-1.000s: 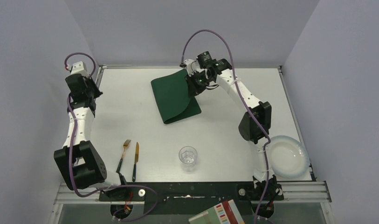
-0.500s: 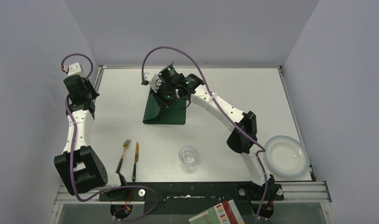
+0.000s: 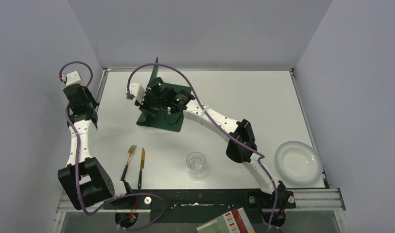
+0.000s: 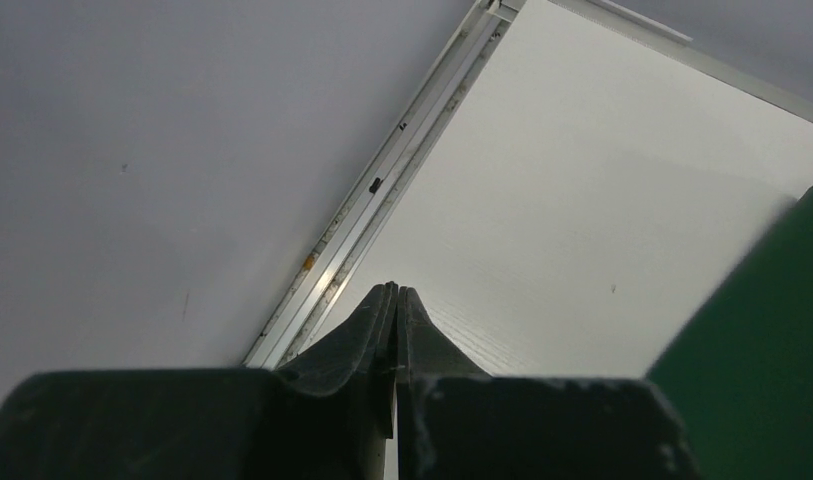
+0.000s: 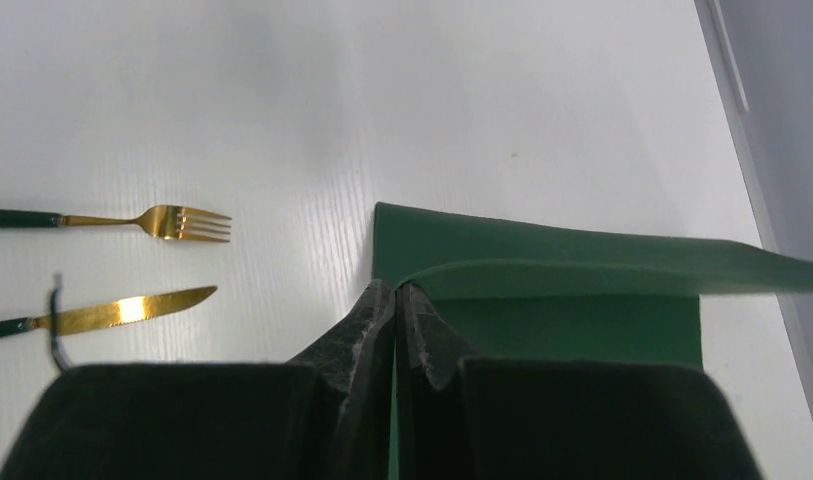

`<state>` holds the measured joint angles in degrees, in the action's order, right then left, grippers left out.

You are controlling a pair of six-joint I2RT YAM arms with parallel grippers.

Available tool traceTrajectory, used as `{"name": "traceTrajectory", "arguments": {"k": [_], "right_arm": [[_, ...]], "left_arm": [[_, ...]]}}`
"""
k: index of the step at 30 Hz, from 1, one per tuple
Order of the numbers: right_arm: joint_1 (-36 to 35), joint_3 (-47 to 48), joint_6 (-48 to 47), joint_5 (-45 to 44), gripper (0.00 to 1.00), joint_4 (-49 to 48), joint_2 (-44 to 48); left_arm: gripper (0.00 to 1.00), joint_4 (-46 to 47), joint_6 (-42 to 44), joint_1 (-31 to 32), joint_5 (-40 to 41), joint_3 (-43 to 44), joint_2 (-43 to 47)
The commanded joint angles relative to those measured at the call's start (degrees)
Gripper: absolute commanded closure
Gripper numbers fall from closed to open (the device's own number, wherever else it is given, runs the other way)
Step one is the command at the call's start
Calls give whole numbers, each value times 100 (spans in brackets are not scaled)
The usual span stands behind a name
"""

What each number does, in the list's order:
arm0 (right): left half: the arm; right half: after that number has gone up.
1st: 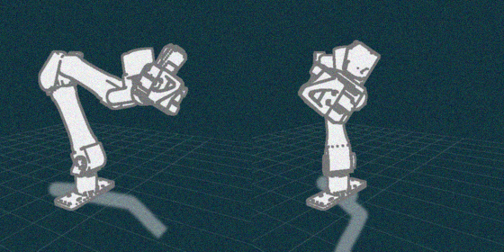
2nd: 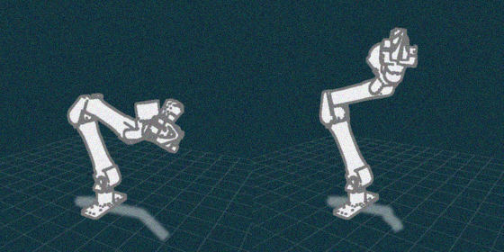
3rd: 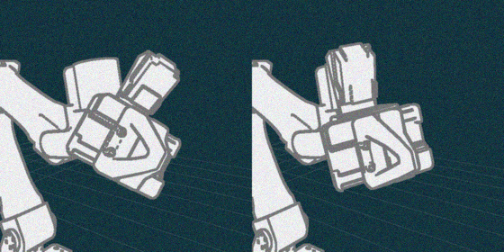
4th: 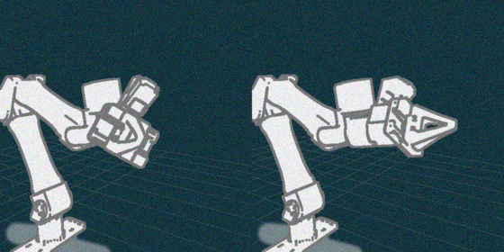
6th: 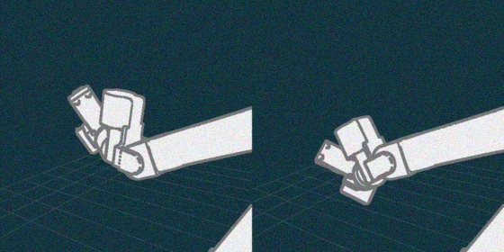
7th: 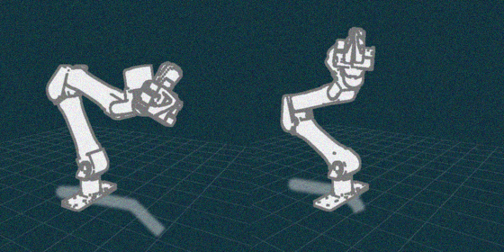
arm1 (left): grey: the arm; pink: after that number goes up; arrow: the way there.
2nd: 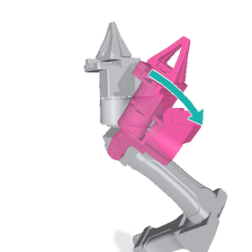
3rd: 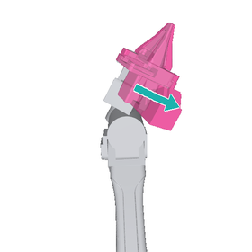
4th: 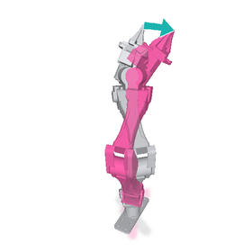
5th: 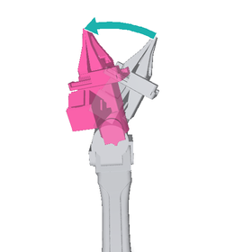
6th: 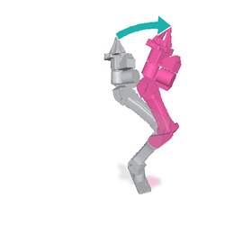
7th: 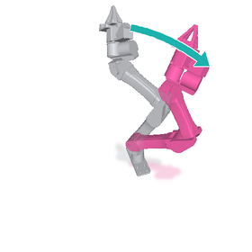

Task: Set the dinner table for one person
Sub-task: Move the napkin to the center of the board.

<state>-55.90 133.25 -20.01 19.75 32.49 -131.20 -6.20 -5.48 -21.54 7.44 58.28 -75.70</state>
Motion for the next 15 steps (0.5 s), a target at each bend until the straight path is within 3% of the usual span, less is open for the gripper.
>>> {"name": "traceTrajectory", "arguments": {"k": [1,9,13,14,15], "right_arm": [[-80,456,-85,368,100,-726,-539],[-360,1104,-166,296,95,-1298,-1239],[-539,1212,-481,-6,100,-1570,-1253],[-566,1263,-541,-67,100,-1611,-1240],[-588,1306,-579,-118,100,-1636,-1214]], "left_arm": [[100,362,85,-96,109,-33,379],[100,484,161,-303,235,-360,592],[100,501,119,-357,84,-453,541],[96,497,105,-366,31,-469,514],[84,490,100,-380,-67,-494,502]]}}
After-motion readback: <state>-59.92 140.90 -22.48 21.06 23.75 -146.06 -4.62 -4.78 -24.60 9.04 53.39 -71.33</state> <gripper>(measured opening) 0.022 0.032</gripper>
